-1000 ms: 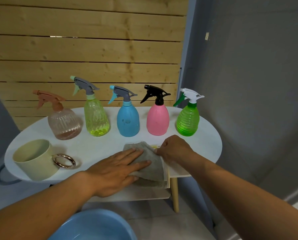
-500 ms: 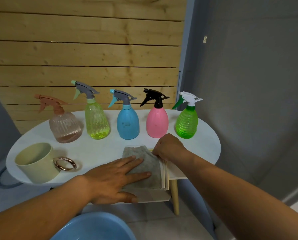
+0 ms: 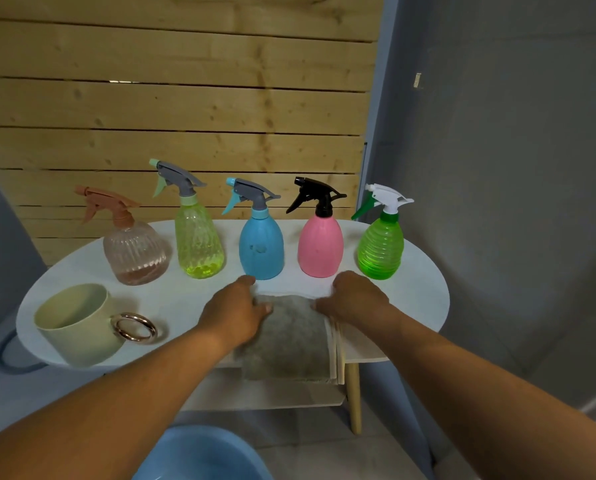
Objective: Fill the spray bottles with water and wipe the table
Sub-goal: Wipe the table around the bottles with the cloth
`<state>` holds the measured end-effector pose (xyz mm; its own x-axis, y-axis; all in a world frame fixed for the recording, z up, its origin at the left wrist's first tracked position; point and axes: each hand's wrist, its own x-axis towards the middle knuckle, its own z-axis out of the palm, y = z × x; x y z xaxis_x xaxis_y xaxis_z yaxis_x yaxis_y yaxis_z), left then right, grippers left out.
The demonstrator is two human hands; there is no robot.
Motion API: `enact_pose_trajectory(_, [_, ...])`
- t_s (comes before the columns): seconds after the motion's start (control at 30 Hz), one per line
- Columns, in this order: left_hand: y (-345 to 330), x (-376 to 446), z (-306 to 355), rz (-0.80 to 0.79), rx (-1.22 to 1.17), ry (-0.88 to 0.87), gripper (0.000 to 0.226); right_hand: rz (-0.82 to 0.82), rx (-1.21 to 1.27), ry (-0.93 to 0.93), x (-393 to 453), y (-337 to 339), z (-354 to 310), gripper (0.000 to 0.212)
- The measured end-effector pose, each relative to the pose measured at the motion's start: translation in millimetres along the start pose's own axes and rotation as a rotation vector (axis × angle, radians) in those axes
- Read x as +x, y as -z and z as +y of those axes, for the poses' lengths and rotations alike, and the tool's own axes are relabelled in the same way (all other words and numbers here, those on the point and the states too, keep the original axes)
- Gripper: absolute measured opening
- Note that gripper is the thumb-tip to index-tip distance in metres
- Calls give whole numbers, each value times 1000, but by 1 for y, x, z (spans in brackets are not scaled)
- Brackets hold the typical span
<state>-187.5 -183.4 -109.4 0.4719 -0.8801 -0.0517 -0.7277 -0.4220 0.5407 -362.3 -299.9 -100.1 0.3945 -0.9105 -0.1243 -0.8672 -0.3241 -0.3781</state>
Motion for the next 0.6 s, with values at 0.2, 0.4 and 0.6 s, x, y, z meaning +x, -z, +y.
enact_pose_trajectory(0.2, [-3,25,8,35,-130,152,36,-85,148,-36,16,4,-7,39])
enact_pose_trajectory(0.4, [0,33,14,197,-232,59,48,120,87,16,24,13,-19,32])
enact_pose_trajectory(0.6, [-16,-4,-7,177,181,-484,36,237,-192,350,-8,-10,-19,21])
